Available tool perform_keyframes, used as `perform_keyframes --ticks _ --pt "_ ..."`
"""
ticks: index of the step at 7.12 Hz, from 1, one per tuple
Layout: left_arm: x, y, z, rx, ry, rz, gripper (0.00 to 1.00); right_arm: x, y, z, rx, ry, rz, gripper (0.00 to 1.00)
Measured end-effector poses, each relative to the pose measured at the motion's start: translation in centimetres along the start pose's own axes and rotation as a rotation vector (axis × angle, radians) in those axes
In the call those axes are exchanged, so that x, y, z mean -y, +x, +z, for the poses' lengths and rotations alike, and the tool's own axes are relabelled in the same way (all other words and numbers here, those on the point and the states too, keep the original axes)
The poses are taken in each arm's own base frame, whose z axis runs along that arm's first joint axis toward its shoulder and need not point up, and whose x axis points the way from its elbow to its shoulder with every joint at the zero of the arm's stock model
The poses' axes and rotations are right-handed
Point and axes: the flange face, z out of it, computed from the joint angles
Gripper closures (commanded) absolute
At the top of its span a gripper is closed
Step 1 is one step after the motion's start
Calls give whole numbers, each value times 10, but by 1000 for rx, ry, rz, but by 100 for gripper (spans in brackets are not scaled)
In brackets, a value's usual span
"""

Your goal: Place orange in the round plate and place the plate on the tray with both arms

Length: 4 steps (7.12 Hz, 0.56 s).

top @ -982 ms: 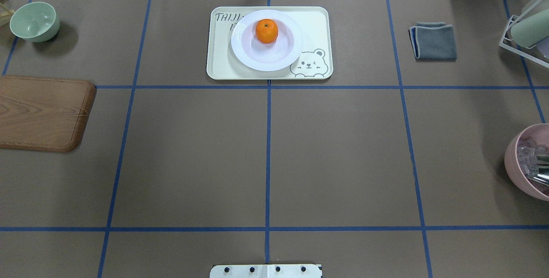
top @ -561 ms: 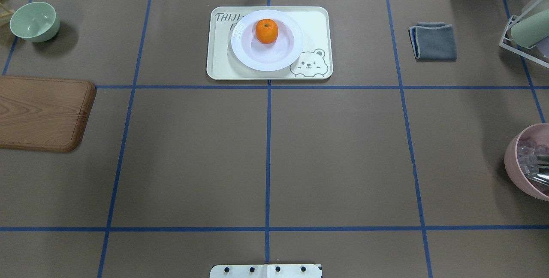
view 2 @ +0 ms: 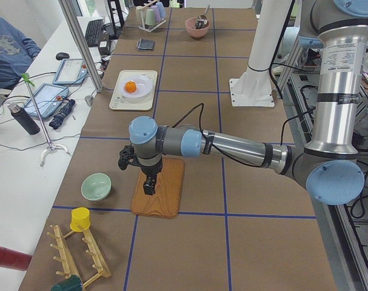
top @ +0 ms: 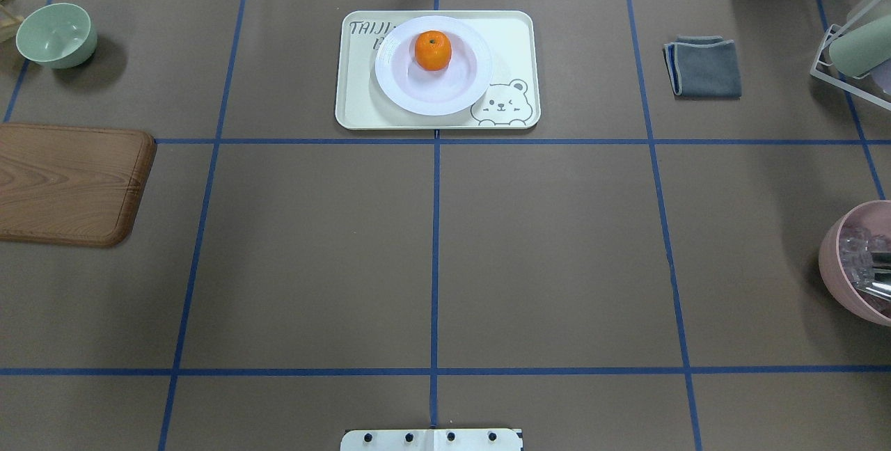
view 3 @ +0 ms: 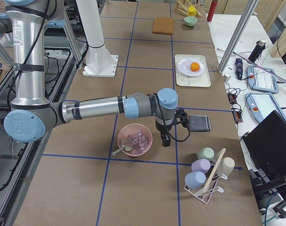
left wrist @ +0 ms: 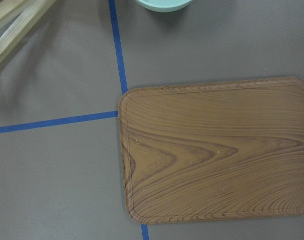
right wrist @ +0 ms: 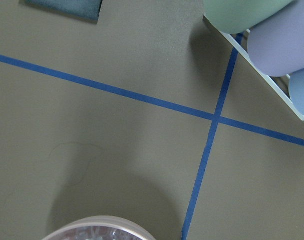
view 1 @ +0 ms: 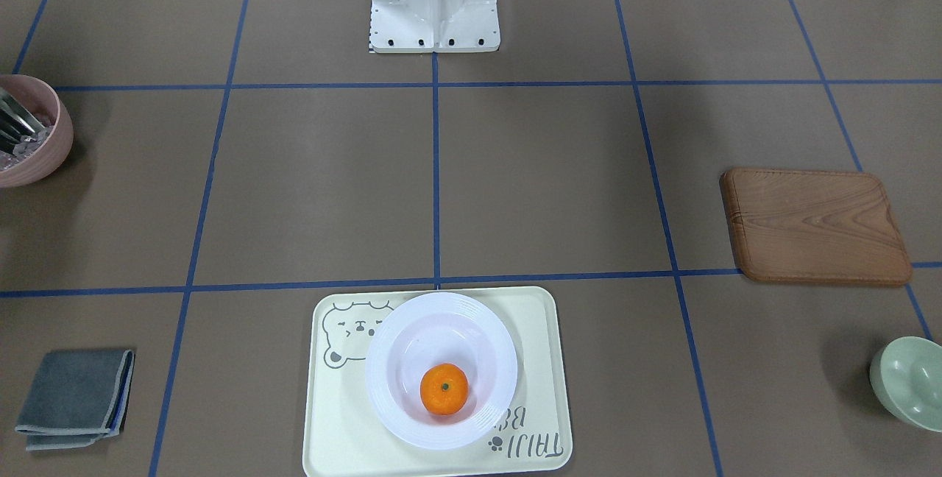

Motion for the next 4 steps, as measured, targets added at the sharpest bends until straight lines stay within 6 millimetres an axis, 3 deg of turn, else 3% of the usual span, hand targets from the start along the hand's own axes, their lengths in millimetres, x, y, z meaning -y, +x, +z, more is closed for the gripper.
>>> perform_keyframes --ticks 4 --pt "-8 -11 3 4 -6 43 2 1 -8 -3 0 7 111 0"
